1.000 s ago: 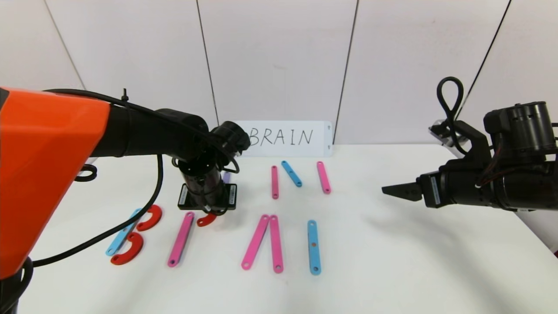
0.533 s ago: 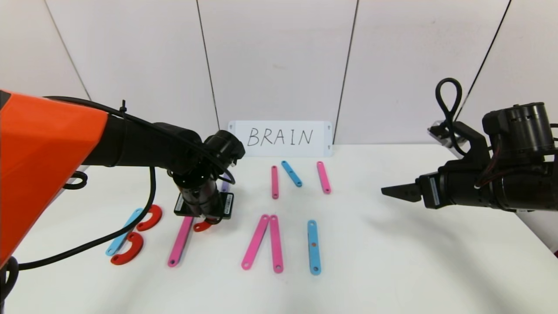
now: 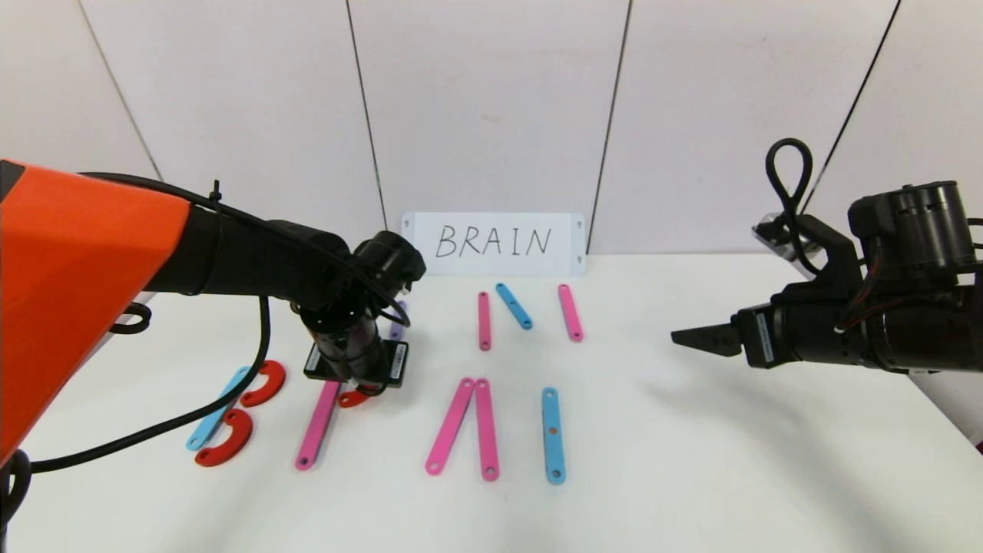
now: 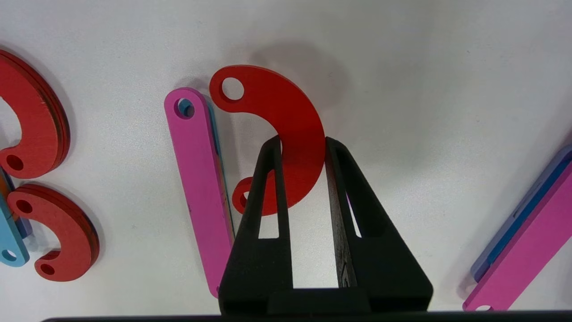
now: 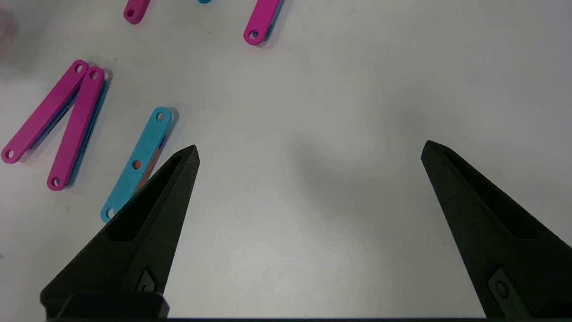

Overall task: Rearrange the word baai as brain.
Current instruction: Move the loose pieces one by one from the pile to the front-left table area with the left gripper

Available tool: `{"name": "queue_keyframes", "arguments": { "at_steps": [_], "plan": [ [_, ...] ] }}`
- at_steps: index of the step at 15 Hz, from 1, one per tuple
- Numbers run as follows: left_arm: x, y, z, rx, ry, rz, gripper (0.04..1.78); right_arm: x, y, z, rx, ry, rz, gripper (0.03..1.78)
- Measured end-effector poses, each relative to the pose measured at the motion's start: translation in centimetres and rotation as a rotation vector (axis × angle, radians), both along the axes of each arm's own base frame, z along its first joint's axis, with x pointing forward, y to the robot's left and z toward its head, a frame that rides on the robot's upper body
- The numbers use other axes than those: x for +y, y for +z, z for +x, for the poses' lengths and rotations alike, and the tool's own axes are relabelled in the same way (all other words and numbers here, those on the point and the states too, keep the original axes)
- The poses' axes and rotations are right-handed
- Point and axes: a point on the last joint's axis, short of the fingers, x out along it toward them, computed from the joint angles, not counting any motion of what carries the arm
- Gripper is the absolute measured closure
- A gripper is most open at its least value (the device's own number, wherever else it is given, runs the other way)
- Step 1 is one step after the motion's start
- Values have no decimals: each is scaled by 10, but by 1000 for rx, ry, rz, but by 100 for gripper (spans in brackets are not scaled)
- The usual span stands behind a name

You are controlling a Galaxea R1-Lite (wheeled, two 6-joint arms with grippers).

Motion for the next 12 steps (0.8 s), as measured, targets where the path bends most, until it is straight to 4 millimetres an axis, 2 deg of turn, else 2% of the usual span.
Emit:
{"name": "queue_keyframes", "arguments": {
  "at_steps": [3,6,8,11,12],
  "plan": [
    [-1,-1,1,1,-1,1,152,0,0,0,1,2,0,7],
    [-2,-4,4,-5,0,-1,136,0,0,0,2,1,0,7],
    [-3,-6,5,-5,-1,0,111,0,-1,0,2,1,0,7],
    [-3,-5,6,-8,-2,0,57,0,-1,0,2,2,0,7],
    [-4,-4,6,-14,-2,-3,44,0,-1,0,2,1,0,7]
  ]
}}
